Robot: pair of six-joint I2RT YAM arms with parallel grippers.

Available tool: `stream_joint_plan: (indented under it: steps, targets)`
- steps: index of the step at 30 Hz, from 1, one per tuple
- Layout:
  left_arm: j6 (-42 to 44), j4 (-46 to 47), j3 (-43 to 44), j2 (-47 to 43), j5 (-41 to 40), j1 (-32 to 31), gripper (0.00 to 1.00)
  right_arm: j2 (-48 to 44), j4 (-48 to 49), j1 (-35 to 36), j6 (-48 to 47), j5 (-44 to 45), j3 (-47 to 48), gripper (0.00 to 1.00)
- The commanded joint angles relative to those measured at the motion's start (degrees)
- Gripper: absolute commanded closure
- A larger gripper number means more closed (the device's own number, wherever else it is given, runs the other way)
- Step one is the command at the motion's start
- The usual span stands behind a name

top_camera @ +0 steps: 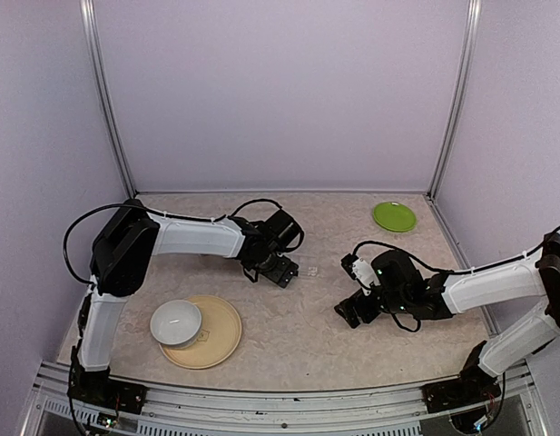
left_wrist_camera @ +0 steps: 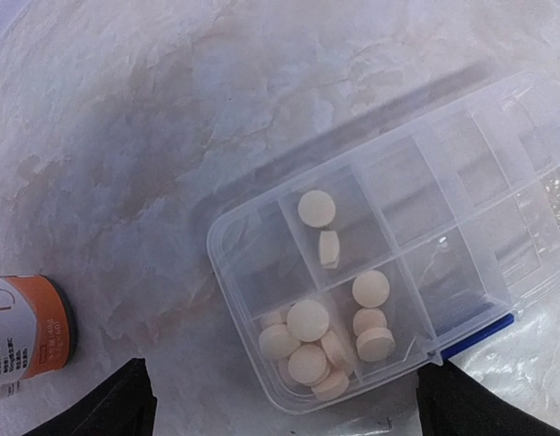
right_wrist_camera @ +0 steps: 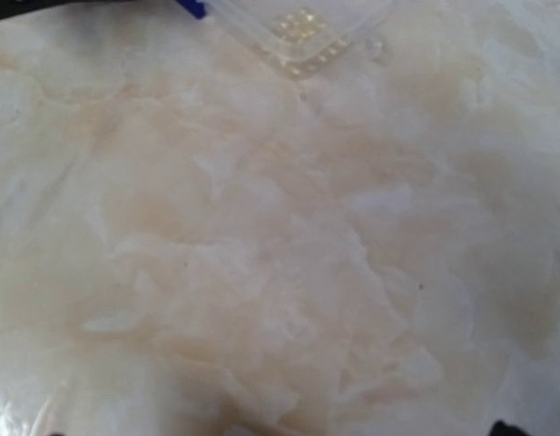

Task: Sort the pills into containers
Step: Adjust the pill container at the center of the board.

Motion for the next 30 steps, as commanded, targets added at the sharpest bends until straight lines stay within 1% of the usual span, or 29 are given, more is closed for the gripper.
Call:
stream_joint_plan:
  steps: [1,8,12,21,23,25,30]
  targets:
    - [0.37,0.43,2.25,1.51,1.61,-0.40,0.02,0.04,0.53,-0.76,0.06,0.37,0.48,0.00]
    - [0.14,-0.36,3.00,1.52,0.33,-0.17,0.01,-0.02,0.16,-1.09,-0.12,0.31,0.60,0.00]
    - [-0.76,-0.50,1.09,-1.60,-1.05,-0.30,0.01,-0.99,-0.35,-1.19,-0.21,0.61,0.36,0.00]
    - [-2.86,3.86,-8.77,-16.40,-2.21,-0.34,0.01,-4.58,-2.63,-3.41,1.58,1.88,1.28,0.00]
    - [-3.39,5.26,-11.80,-20.44,-2.26,-0.12,0.01,-5.29,-4.21,-5.00,4.03,3.07,2.20,0.00]
    - [-3.92,7.21,-14.64,-24.11,-1.56,0.58,0.01,-5.76,-5.77,-7.15,5.27,2.08,3.08,0.00]
    - [-4.35,12.82,-22.02,-33.16,1.22,4.74,0.01,-9.42,-7.01,-12.16,7.32,2.03,3.13,0.00]
